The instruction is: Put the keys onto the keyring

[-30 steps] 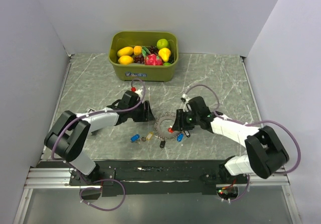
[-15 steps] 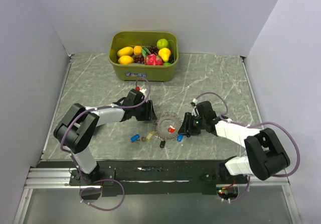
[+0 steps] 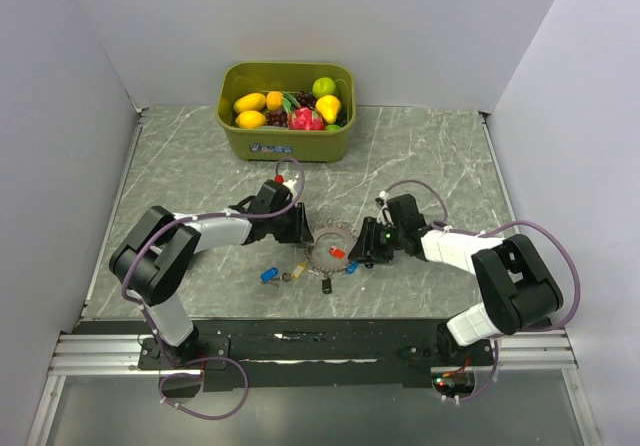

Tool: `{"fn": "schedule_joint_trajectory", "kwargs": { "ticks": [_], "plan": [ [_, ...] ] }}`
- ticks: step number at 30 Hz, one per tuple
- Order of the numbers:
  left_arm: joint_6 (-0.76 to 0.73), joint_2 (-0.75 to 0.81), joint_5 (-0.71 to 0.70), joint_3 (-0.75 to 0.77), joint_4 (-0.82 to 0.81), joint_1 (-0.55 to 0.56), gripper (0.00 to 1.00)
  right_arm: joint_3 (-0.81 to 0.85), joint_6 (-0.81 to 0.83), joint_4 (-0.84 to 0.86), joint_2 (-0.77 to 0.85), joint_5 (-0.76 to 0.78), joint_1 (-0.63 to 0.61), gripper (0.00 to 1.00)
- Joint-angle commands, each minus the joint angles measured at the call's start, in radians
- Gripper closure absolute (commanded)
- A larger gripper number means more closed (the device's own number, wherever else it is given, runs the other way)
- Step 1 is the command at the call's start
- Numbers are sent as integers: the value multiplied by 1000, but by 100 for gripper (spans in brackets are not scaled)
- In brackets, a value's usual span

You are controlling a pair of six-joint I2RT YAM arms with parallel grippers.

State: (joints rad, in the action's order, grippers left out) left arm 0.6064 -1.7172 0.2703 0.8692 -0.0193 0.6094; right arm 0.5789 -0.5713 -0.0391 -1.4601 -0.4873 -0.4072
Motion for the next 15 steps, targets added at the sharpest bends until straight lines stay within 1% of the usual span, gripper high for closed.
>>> {"fn": "schedule_joint_trajectory", "kwargs": {
  "ticks": [1,7,13,15],
  "plan": [
    [21,21,7,-18,-36,16,65,53,31,16,-20,32,31,52],
    [26,31,7,-30,-33,26,68,121,63,10,-72,33,42,52],
    [36,70,35,-55,-60,39,68,193,74,2,-117,24,44,52],
    [36,90,21,-59,-62,41,68,200,80,-8,-120,32,45,52]
  ]
}}
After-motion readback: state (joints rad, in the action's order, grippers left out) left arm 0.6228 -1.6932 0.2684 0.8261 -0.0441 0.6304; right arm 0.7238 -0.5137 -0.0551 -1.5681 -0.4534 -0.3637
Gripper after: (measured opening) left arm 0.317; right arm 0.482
